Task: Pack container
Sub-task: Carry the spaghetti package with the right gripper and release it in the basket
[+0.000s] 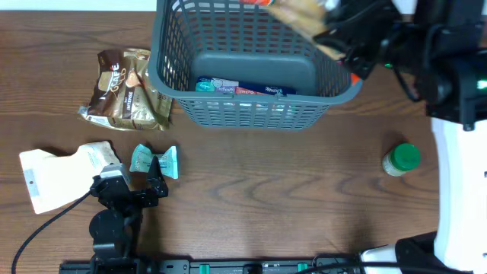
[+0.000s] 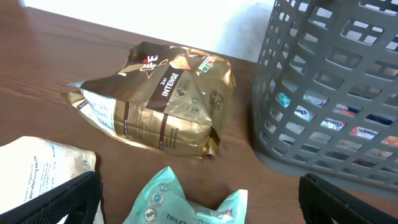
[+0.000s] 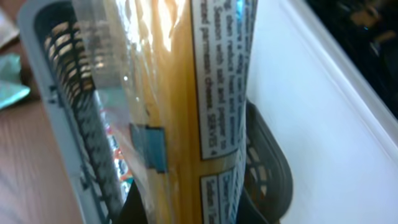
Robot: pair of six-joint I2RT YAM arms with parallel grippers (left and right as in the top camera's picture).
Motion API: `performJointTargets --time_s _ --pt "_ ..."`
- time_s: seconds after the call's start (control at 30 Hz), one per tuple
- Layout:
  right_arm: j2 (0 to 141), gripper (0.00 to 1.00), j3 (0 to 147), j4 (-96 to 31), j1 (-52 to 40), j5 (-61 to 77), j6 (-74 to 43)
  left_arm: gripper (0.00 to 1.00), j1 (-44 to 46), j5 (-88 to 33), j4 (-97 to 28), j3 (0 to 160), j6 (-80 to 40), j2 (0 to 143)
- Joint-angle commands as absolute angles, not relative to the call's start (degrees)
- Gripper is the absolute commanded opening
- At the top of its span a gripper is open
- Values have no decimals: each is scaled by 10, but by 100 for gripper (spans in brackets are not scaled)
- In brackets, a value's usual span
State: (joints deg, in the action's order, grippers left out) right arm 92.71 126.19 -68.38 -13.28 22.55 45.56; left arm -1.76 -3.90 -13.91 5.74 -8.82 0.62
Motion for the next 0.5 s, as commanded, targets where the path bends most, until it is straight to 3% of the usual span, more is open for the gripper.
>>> performJointTargets --time_s 0.0,0.47 --pt "934 1 1274 -673 -162 203 503 98 -15 -37 -157 48 -87 2" --pt "1109 1 1274 -689 -182 155 504 98 -15 -37 -157 48 -87 2"
